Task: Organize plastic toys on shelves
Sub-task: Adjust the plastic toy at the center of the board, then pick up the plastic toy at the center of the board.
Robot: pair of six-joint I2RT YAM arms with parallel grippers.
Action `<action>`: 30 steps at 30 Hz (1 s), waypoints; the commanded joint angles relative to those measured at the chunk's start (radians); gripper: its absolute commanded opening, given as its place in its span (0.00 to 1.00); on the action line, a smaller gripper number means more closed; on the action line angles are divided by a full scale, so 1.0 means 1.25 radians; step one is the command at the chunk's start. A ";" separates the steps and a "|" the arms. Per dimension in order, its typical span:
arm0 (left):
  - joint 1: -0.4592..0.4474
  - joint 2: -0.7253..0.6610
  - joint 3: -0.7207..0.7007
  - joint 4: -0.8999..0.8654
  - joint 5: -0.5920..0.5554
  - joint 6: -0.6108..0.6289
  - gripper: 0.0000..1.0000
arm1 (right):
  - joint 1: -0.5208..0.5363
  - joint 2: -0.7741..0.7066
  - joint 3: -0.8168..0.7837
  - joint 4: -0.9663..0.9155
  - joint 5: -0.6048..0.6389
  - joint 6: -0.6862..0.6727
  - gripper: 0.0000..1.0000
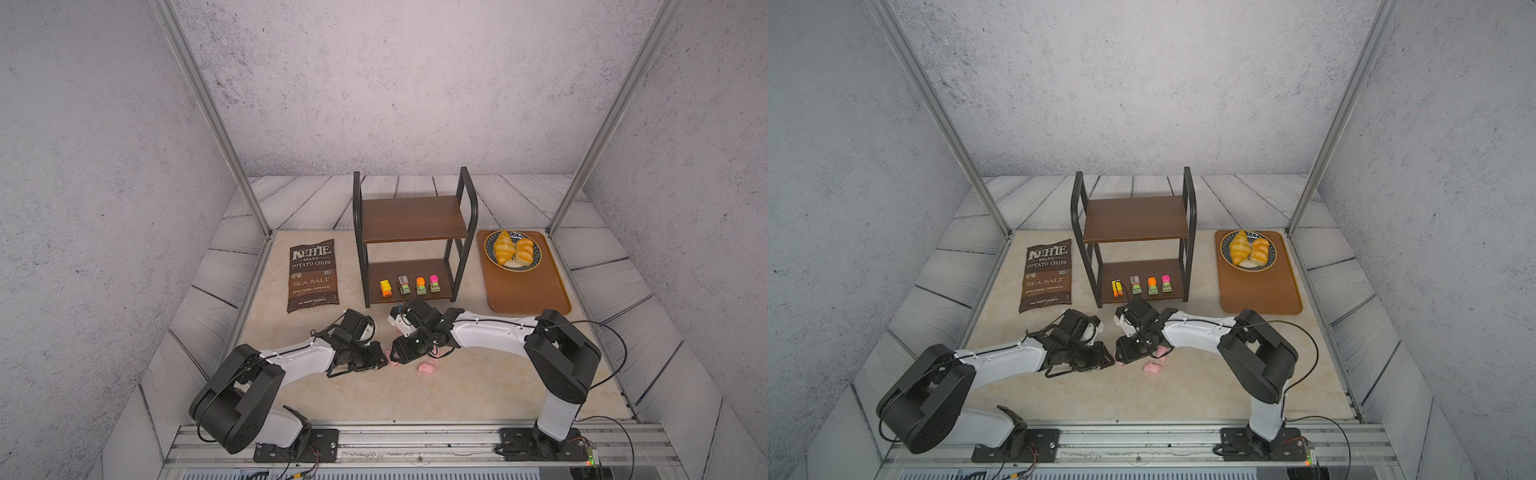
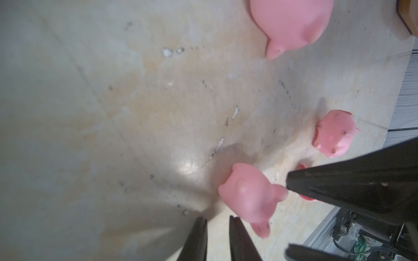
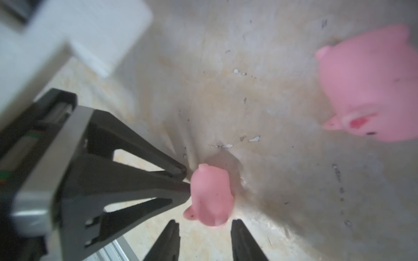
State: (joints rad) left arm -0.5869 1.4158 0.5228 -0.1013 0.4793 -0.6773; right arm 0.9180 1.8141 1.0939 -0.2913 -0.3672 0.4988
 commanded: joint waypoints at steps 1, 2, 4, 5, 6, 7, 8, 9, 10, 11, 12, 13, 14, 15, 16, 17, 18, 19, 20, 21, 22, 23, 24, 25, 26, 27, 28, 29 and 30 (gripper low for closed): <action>-0.006 0.020 0.001 -0.034 -0.022 0.012 0.23 | 0.003 0.037 0.016 -0.009 0.006 0.002 0.42; -0.005 0.021 0.002 -0.033 -0.021 0.013 0.23 | 0.003 0.041 0.016 -0.005 0.003 0.003 0.41; -0.005 0.022 0.004 -0.033 -0.021 0.012 0.23 | 0.003 0.049 0.016 0.004 -0.005 0.003 0.40; -0.005 0.023 0.003 -0.032 -0.021 0.012 0.23 | 0.003 0.054 0.016 0.012 -0.013 0.003 0.39; -0.006 0.024 0.003 -0.031 -0.021 0.013 0.23 | 0.004 0.057 0.017 0.017 -0.019 0.005 0.38; -0.005 0.028 0.004 -0.029 -0.021 0.014 0.23 | 0.004 0.062 0.018 0.020 -0.023 0.006 0.37; -0.005 0.029 0.003 -0.029 -0.021 0.013 0.23 | 0.004 0.066 0.019 0.022 -0.026 0.007 0.36; -0.005 0.032 0.005 -0.027 -0.020 0.013 0.23 | 0.006 0.071 0.020 0.024 -0.028 0.008 0.35; -0.005 0.035 0.007 -0.027 -0.020 0.013 0.23 | 0.007 0.076 0.021 0.024 -0.028 0.010 0.34; -0.005 0.038 0.008 -0.026 -0.019 0.014 0.23 | 0.007 0.082 0.020 0.025 -0.028 0.011 0.32; -0.005 0.039 0.009 -0.026 -0.018 0.013 0.23 | 0.007 0.087 0.020 0.025 -0.027 0.014 0.29; -0.005 0.038 0.011 -0.027 -0.016 0.013 0.23 | 0.007 0.089 0.017 0.023 -0.023 0.018 0.25; -0.005 0.034 0.012 -0.030 -0.017 0.013 0.23 | 0.007 0.089 0.014 0.023 -0.014 0.022 0.20; -0.005 0.028 0.016 -0.037 -0.020 0.016 0.23 | 0.007 0.083 0.008 0.023 -0.006 0.027 0.15; -0.005 0.017 0.018 -0.051 -0.027 0.018 0.23 | 0.008 0.076 0.003 0.024 0.004 0.030 0.10; -0.005 0.001 0.022 -0.068 -0.038 0.023 0.23 | 0.006 0.063 -0.002 0.022 0.012 0.034 0.06; -0.005 -0.014 0.026 -0.086 -0.050 0.027 0.24 | 0.005 0.047 -0.005 0.018 0.019 0.034 0.02; -0.004 -0.035 0.032 -0.110 -0.069 0.032 0.25 | 0.004 0.028 -0.006 0.012 0.024 0.034 0.00; -0.003 -0.058 0.038 -0.136 -0.093 0.037 0.25 | 0.005 0.006 -0.005 0.004 0.027 0.031 0.00; -0.002 -0.079 0.042 -0.157 -0.114 0.039 0.26 | 0.002 -0.011 -0.002 -0.006 0.029 0.028 0.00; 0.000 -0.102 0.046 -0.176 -0.133 0.040 0.27 | 0.003 -0.034 0.004 -0.016 0.030 0.024 0.00; 0.005 -0.125 0.050 -0.192 -0.150 0.042 0.28 | 0.002 -0.054 0.013 -0.031 0.031 0.017 0.00; 0.011 -0.142 0.052 -0.206 -0.164 0.043 0.28 | 0.002 -0.071 0.023 -0.043 0.028 0.010 0.00; 0.018 -0.162 0.055 -0.219 -0.180 0.044 0.29 | 0.002 -0.089 0.034 -0.058 0.024 0.002 0.00; 0.024 -0.179 0.059 -0.232 -0.195 0.046 0.30 | 0.003 -0.106 0.047 -0.077 0.023 -0.006 0.00; 0.028 -0.193 0.062 -0.245 -0.207 0.049 0.31 | 0.002 -0.120 0.060 -0.092 0.020 -0.012 0.00; 0.032 -0.206 0.066 -0.259 -0.220 0.054 0.31 | 0.003 -0.136 0.078 -0.108 0.015 -0.024 0.00; 0.036 -0.219 0.072 -0.271 -0.231 0.058 0.32 | 0.003 -0.148 0.097 -0.132 0.009 -0.038 0.00; 0.039 -0.228 0.075 -0.278 -0.238 0.062 0.34 | 0.003 -0.162 0.115 -0.148 0.002 -0.049 0.00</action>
State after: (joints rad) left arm -0.5499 1.1603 0.5903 -0.3618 0.2577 -0.6277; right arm 0.9199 1.7092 1.1645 -0.3943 -0.3576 0.4934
